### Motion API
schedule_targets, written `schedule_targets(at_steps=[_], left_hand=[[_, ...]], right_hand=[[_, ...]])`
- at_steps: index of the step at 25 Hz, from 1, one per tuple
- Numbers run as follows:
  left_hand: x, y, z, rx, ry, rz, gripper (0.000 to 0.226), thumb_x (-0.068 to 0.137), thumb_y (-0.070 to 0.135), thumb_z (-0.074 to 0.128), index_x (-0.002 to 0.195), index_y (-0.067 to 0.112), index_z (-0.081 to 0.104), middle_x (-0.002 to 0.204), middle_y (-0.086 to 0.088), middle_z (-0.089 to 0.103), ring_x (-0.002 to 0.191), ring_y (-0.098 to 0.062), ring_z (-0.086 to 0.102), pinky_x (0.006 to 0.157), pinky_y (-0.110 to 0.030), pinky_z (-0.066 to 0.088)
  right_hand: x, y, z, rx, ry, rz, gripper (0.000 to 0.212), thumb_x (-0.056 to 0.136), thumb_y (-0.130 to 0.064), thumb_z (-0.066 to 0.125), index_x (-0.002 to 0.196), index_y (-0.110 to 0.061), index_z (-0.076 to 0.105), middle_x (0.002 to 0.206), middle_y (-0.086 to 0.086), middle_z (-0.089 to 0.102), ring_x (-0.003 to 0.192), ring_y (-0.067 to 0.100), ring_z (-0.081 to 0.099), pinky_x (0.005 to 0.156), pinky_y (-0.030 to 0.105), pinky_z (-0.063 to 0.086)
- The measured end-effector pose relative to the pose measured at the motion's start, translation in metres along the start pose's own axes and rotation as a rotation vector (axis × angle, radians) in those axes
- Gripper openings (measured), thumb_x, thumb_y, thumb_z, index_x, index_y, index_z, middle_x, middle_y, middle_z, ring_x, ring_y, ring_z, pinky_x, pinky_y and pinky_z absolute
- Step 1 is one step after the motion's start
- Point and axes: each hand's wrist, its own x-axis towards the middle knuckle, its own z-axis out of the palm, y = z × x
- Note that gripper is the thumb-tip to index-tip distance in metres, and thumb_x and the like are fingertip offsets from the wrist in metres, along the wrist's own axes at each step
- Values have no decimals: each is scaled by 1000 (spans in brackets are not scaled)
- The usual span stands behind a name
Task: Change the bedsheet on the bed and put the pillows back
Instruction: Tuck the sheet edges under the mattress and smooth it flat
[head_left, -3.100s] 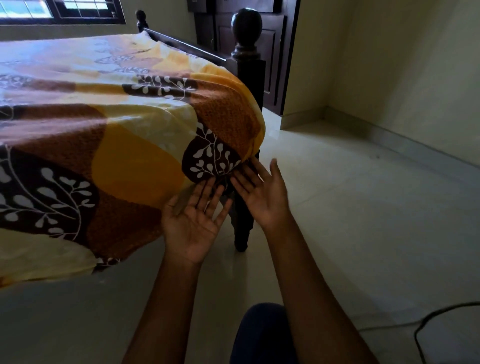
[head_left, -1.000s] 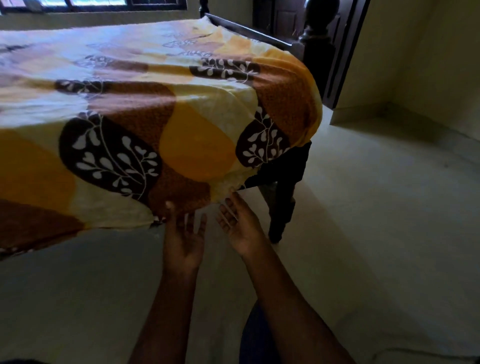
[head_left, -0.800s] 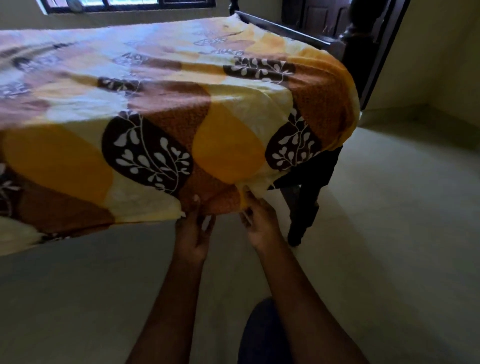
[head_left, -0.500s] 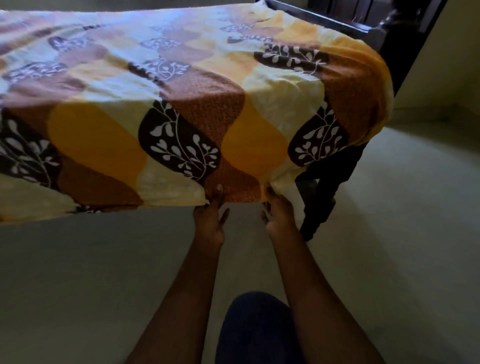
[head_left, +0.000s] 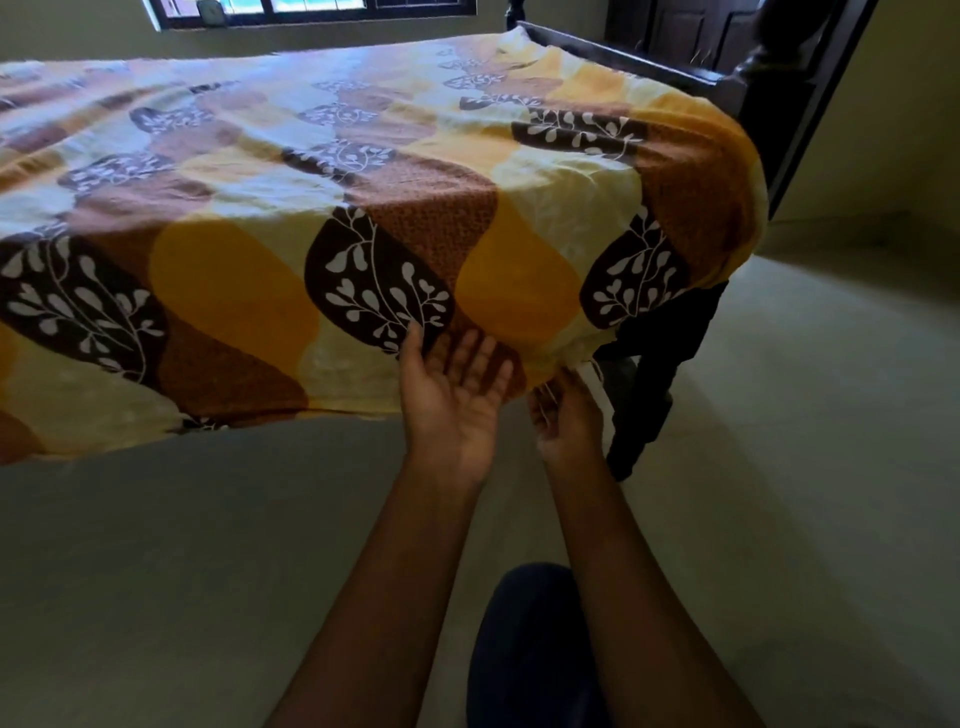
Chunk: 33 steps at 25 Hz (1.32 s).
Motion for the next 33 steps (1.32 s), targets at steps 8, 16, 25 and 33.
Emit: schedule_targets(at_steps=[8,16,25,33], left_hand=[[19,1,-18,-181,-57,-40,70,91,57,34,138,5,37,139,-15,44,129,-27,41,106,-42,31],[30,1,-38,-283,-266,-67,69,84,50,44,133,1,42,134,-18,50,129,-28,43,98,-44,37],[33,1,-44,35,-55,-42,40,92,30,42,126,12,53,125,-4,59,119,-22,52,100,-40,41],[35,30,-88,-52,360,212,30,94,28,49,122,16,52,118,-2,54,119,-20,49,86,-29,44]], right_hand=[[0,-14,-2,-332,59,-162,30,83,-19,68,58,-19,52,55,-3,45,52,11,39,53,23,33],[-34,-33,4,351,-478,73,27,80,-8,45,103,-2,58,95,13,67,95,23,63,85,35,54],[-52,-33,21,197,-192,27,32,97,-22,41,122,-7,54,113,9,60,110,22,57,86,29,47],[-68,48,39,-91,-278,210,26,90,-12,56,116,-10,59,90,2,63,79,10,59,64,21,48]])
